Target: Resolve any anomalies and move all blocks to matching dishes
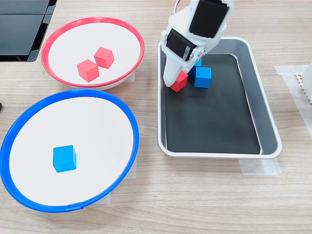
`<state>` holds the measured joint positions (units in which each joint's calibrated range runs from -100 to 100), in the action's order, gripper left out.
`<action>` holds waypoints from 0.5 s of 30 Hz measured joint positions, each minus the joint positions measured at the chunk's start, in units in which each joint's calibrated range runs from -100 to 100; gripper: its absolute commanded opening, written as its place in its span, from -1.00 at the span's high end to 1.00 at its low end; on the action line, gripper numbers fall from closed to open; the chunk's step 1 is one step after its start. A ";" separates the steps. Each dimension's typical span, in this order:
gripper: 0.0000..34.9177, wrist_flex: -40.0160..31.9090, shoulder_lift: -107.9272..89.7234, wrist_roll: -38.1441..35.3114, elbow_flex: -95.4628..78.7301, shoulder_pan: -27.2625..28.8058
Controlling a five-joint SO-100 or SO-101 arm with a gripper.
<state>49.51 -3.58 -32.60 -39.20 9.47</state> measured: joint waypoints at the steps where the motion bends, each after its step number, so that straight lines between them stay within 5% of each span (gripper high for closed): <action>1: 0.99 0.00 0.00 -0.44 0.00 0.00; 6: 0.99 2.28 -0.51 -1.12 0.54 -0.27; 15: 0.99 18.76 -3.15 6.25 18.97 -4.42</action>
<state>68.27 -6.73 -26.35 -20.24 5.04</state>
